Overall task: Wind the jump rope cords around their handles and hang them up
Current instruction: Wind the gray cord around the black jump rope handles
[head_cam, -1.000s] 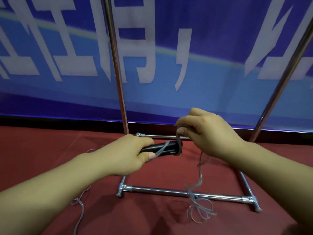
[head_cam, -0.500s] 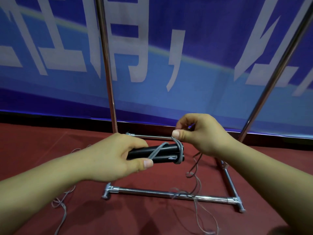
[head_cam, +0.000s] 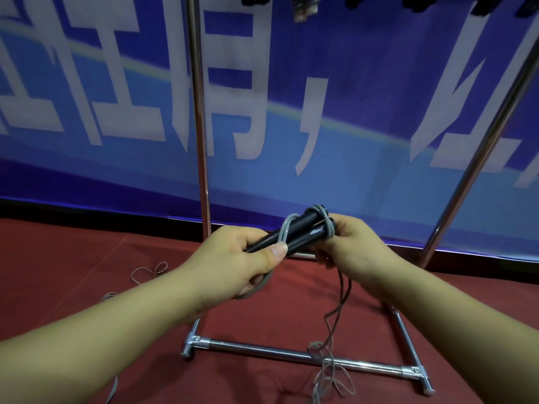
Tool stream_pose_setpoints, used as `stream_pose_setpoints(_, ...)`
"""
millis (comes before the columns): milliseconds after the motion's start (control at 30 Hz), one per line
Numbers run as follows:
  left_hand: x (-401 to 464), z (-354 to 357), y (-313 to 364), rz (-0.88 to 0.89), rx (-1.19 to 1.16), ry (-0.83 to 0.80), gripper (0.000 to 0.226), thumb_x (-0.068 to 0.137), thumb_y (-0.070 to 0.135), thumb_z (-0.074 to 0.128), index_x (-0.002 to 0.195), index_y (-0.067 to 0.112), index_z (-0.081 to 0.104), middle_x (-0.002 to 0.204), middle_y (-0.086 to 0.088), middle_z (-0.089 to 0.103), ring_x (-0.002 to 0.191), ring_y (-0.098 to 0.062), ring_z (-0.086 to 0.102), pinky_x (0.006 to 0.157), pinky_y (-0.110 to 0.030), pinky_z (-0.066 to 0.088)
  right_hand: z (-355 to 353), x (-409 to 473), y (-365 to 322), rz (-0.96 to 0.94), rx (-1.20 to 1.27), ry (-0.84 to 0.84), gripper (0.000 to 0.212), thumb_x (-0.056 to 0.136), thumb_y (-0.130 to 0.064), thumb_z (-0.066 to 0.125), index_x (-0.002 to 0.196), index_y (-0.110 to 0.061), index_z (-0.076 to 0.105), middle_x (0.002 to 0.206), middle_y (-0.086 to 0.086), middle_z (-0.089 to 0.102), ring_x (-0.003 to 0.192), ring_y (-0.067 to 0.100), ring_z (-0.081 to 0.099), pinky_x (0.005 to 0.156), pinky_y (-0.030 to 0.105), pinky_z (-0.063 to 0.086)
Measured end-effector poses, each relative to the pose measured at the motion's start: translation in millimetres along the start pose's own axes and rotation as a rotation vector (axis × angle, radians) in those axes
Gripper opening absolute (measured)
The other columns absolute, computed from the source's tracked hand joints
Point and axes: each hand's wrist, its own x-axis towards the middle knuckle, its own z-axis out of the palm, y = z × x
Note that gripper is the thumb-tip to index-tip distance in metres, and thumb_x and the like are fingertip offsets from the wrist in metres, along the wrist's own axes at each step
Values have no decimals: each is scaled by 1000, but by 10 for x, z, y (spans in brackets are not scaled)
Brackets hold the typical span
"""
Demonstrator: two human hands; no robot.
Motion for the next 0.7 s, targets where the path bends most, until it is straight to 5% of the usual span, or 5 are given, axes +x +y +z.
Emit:
stream_pose_setpoints(300, 216, -18, -160, 1, 130, 357, 40, 96, 36, 64, 72, 5, 57, 56, 1, 44, 53, -18, 39, 59, -36, 33, 203, 23, -100, 320, 387, -141, 30, 106, -31, 44, 99, -11, 65, 66, -2, 59, 56, 13, 55, 57, 27, 42)
stream_pose_setpoints(567, 270, -223, -359, -91, 353, 437, 35, 93, 42, 65, 75, 11, 66, 60, 0, 55, 57, -18, 51, 61, -33, 42, 210, 20, -121, 317, 202, -147, 24, 96, -21, 64, 106, 1, 68, 74, 4, 54, 54, 10, 47, 45, 21, 34)
stream_pose_setpoints(700, 268, -273, -370, -115, 429, 460, 35, 95, 40, 63, 71, 15, 63, 60, 1, 56, 56, -16, 51, 55, -27, 39, 238, 23, -96, 355, 153, -173, 14, 96, -20, 65, 99, -7, 67, 78, 6, 57, 56, 13, 55, 50, 25, 46)
